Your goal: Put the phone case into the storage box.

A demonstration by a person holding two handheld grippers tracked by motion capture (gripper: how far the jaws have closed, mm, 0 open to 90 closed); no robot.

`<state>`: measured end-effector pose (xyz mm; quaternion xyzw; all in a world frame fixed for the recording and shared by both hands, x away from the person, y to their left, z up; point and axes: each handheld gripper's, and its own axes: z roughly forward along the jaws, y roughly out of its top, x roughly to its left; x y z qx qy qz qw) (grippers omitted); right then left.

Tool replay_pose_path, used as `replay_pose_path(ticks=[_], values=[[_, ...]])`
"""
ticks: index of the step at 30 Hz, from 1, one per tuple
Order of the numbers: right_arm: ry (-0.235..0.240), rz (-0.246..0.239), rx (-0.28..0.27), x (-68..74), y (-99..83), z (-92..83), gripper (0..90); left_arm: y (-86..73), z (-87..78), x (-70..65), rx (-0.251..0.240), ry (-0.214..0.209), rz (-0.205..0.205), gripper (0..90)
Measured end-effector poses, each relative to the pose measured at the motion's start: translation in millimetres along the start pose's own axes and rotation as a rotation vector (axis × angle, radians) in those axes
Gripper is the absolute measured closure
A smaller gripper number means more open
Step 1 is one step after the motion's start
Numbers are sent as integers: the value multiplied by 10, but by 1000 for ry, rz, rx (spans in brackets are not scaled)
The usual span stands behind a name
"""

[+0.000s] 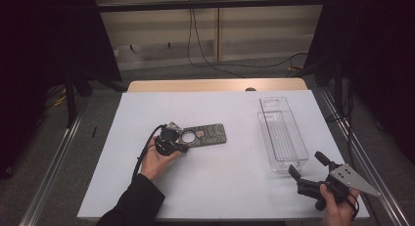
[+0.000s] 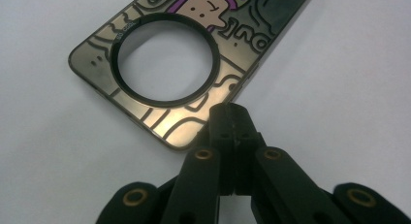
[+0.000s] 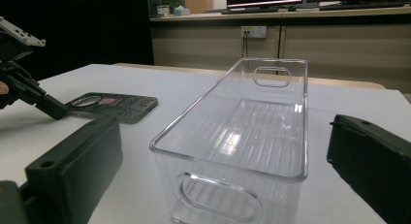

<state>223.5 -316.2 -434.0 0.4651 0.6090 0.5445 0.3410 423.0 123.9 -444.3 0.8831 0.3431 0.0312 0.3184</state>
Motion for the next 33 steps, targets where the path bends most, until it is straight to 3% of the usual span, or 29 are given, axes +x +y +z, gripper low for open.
replay_pose_path(ticks=[5,12,15,19,33], values=[[-1,1,1,-4,-1,-1,0,4,-5,77,-4,5,-14,900],[-1,1,1,-4,-1,-1,0,41,-11,135,9,39,1,900],[-2,2,1,-5,-2,-1,0,32,-11,196,-3,41,-24,900],[-3,1,2,-9,-2,0,0,42,-19,211,2,64,-10,900],[-3,-2,3,-8,-3,2,0,66,13,294,-31,101,-57,900]])
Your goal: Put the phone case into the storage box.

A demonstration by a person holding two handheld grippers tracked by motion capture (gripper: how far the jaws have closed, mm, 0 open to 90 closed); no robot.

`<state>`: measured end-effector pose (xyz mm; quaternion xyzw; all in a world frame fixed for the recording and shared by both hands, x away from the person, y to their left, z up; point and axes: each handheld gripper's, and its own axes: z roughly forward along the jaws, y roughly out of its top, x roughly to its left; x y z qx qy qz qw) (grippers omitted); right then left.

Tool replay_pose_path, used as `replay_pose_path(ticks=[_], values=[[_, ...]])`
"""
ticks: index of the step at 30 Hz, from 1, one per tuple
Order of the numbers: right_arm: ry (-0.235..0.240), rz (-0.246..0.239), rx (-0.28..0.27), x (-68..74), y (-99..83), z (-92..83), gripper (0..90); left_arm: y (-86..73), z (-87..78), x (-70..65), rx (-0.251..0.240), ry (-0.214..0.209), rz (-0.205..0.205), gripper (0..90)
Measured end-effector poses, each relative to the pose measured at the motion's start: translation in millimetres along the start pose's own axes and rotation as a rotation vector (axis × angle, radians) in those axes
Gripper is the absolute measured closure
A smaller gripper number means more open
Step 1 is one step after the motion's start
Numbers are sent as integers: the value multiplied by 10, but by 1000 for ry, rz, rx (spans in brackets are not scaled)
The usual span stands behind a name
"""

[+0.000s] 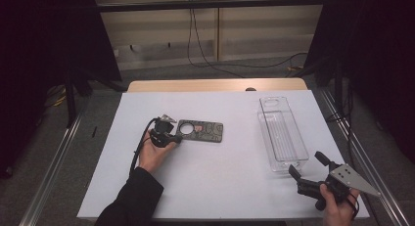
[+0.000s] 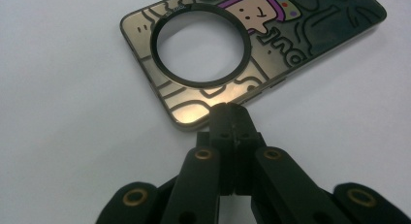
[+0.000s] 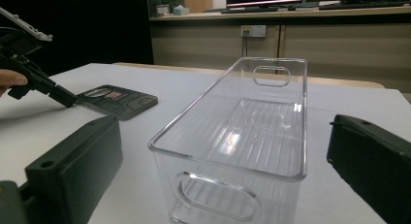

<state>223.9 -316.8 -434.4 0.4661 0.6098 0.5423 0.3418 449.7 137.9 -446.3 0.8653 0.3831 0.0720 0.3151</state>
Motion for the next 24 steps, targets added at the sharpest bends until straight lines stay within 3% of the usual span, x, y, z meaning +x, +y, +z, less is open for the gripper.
replay_pose_path(ticks=[12,16,20,24], values=[[2,-2,1,-2,-1,2,0,28,58,42,-41,31,-37,900],[-1,2,0,-2,0,-4,0,20,24,20,-30,11,-50,900],[-2,-1,2,-7,-1,-6,0,70,-77,-72,-82,-12,-34,900],[0,-1,0,4,1,-3,0,159,-74,-189,-131,-43,19,900]])
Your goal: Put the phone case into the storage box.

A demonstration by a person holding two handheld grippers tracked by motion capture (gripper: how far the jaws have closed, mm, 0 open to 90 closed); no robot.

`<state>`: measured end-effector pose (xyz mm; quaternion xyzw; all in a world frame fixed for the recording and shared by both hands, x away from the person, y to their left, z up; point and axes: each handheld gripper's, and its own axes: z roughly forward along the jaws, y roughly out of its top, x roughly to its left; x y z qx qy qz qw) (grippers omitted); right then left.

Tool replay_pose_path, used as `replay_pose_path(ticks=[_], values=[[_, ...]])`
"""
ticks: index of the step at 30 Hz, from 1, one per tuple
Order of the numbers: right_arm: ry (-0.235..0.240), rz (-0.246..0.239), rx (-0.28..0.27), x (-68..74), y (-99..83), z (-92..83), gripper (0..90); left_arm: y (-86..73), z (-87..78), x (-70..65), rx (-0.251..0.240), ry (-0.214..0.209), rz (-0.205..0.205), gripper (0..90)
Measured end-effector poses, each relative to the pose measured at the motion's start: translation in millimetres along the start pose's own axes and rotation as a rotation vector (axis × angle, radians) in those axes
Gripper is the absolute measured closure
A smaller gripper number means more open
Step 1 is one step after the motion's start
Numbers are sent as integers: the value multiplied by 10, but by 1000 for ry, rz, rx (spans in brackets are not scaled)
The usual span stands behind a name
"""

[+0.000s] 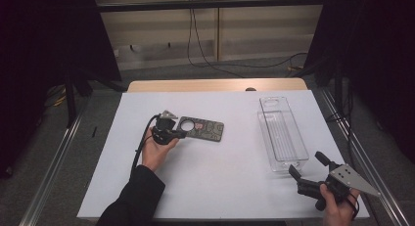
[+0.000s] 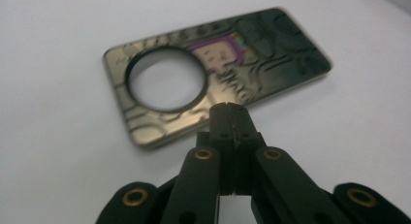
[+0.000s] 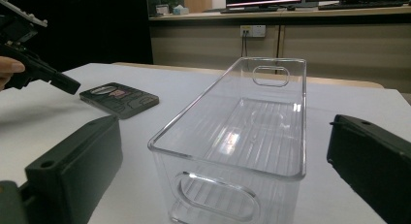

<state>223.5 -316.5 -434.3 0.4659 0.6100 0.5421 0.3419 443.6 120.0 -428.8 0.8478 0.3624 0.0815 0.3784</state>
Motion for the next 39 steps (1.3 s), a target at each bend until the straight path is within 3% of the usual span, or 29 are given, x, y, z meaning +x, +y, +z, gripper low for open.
replay_pose_path(ticks=[7,13,20,30,32,37,39], values=[[1,2,0,-5,-1,-1,0,116,238,-132,-31,-61,-10,900],[4,6,-2,-7,-2,-3,0,286,410,-202,-59,-63,-9,900],[8,8,-2,-5,-3,-3,0,530,612,-266,-52,-85,-2,900],[10,8,-3,-8,-4,-3,0,721,858,-261,-3,-57,6,900],[12,11,-2,-2,-4,-2,0,744,915,-261,12,-35,17,900],[9,12,-4,-8,-4,-3,0,785,1023,-187,50,-14,-17,900],[10,12,-5,-8,-4,-5,0,789,1047,-173,59,1,-3,900]])
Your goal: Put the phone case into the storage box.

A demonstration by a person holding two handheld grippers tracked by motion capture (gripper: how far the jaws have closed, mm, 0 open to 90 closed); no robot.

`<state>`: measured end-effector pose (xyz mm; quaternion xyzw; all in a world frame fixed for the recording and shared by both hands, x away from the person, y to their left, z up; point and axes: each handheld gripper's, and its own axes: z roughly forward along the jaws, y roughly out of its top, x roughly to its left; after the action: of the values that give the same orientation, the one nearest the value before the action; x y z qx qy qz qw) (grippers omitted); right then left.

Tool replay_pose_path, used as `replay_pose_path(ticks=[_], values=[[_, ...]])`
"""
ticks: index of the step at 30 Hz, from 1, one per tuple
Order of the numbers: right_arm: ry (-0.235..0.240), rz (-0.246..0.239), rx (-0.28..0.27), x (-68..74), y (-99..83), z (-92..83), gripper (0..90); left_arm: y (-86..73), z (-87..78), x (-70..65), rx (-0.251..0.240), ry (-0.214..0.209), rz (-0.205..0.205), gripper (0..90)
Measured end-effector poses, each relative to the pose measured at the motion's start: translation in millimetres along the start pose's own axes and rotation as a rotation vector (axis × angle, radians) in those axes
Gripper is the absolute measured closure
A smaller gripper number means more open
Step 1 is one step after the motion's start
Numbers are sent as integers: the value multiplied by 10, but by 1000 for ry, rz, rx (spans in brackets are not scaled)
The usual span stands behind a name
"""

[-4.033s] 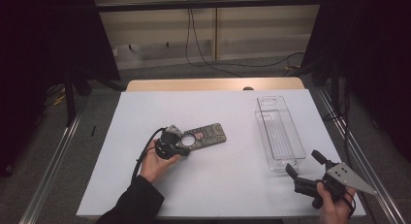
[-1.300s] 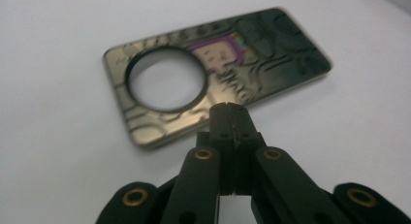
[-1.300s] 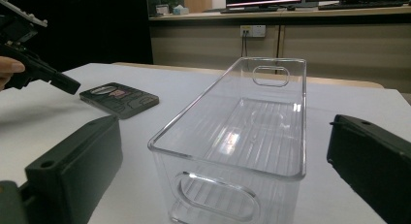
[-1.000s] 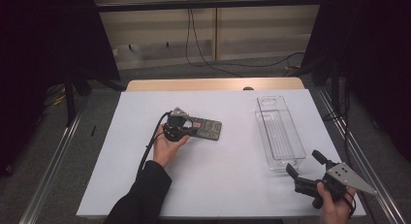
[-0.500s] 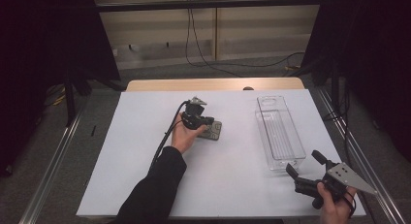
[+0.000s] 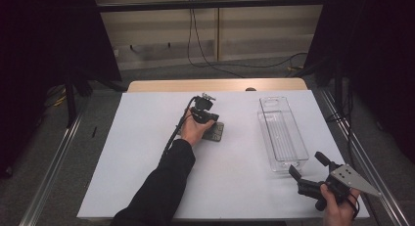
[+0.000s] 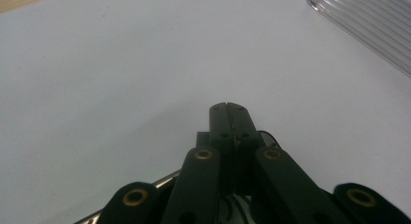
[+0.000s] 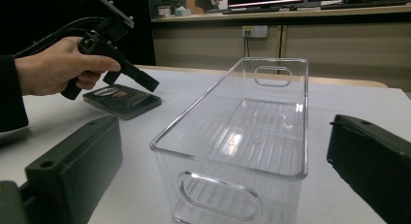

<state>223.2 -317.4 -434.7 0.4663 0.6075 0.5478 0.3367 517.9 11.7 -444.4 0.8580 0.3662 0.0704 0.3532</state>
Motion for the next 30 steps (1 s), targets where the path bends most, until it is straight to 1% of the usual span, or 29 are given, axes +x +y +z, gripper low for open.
replay_pose_path(ticks=[2,5,7,10,11,12,14,15,16,17,18,19,22,25,30], values=[[3,-1,1,2,-1,2,0,-9,25,12,7,-8,-5,900],[3,-1,1,2,0,0,0,-17,50,7,2,-1,-14,900],[2,-2,0,5,0,-1,0,-14,51,10,7,-2,0,900],[2,-5,3,6,0,1,0,-17,62,11,6,-3,-8,900],[3,-6,4,5,-1,3,0,-17,68,13,7,6,-6,900],[3,-8,6,4,-2,5,0,-17,73,24,9,1,-3,900],[2,-8,7,7,-2,4,0,-25,88,22,2,5,-25,900],[3,-8,8,5,-2,5,0,-22,87,21,6,4,-22,900],[4,-7,10,5,-3,6,0,-19,83,14,14,11,-12,900],[4,-5,10,4,-4,5,0,-19,77,8,22,8,-10,900],[3,-7,9,0,-3,2,0,-21,68,8,29,-5,-15,900],[2,-7,7,0,-3,-1,0,-25,61,10,34,-6,-16,900],[1,-6,7,-3,-4,-1,0,-32,45,-1,47,-9,-3,900],[1,-7,8,3,-4,-1,0,-36,47,-8,45,-14,4,900],[1,-9,10,6,-3,3,0,-39,104,-38,42,-28,-7,900]])
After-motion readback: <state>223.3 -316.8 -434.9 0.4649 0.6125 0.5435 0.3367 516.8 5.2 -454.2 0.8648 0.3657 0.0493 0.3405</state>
